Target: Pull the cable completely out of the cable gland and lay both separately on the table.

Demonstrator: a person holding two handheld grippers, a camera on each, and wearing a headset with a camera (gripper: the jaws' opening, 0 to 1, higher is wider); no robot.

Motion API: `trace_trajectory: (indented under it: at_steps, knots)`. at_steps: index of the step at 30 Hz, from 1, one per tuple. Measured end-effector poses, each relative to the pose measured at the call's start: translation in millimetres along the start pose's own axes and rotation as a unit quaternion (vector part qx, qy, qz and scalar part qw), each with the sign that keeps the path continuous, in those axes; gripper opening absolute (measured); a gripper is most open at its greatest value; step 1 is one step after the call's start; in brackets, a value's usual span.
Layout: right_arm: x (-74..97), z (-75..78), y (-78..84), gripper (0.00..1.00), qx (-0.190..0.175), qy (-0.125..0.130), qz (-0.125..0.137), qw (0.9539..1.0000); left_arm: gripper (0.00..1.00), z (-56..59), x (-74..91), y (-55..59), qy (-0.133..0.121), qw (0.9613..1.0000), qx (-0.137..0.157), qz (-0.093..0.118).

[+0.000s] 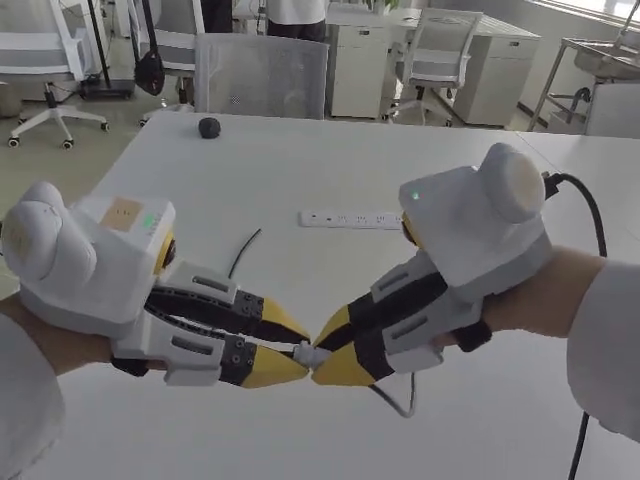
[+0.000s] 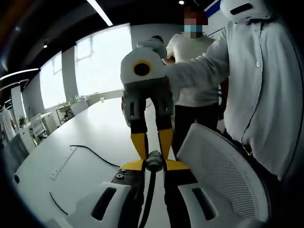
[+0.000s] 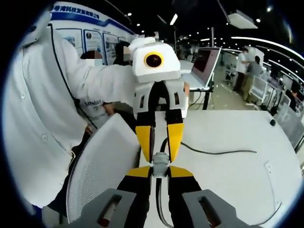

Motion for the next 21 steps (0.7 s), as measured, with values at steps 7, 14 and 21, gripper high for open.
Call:
trace_trajectory:
  at_steps: [7, 14, 21]
  knots:
    - [-0.2, 0.2, -2.0, 0.08, 0.023, 0.032, 0.020, 0.9990, 0.14, -2.5, 3.8, 0.4, -0.007, 0.9998, 0.014, 0.012]
    - [-1.5, 1.6, -1.5, 0.09, 0.021, 0.033, 0.031, 0.9988, 0.14, -0.7, 4.5, -0.2, -0.002, 0.9999, 0.013, 0.004]
    - [3.2, 2.5, 8.5, 0.14, -0.008, 0.031, 0.059, 0.9978, 0.14, 3.9, 7.4, 3.3, 0.003, 0.9998, 0.016, -0.007]
Point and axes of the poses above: the centre of the closed fingertips' face, and the gripper's own axes: x roughly backward along the fingers, z roughly to its right, y roughly out of its underside, the point moved 5 cm from there along x, roughly backward along the fingers, and after that the axes turned 11 degrees about -x, right-handed, at the moved point
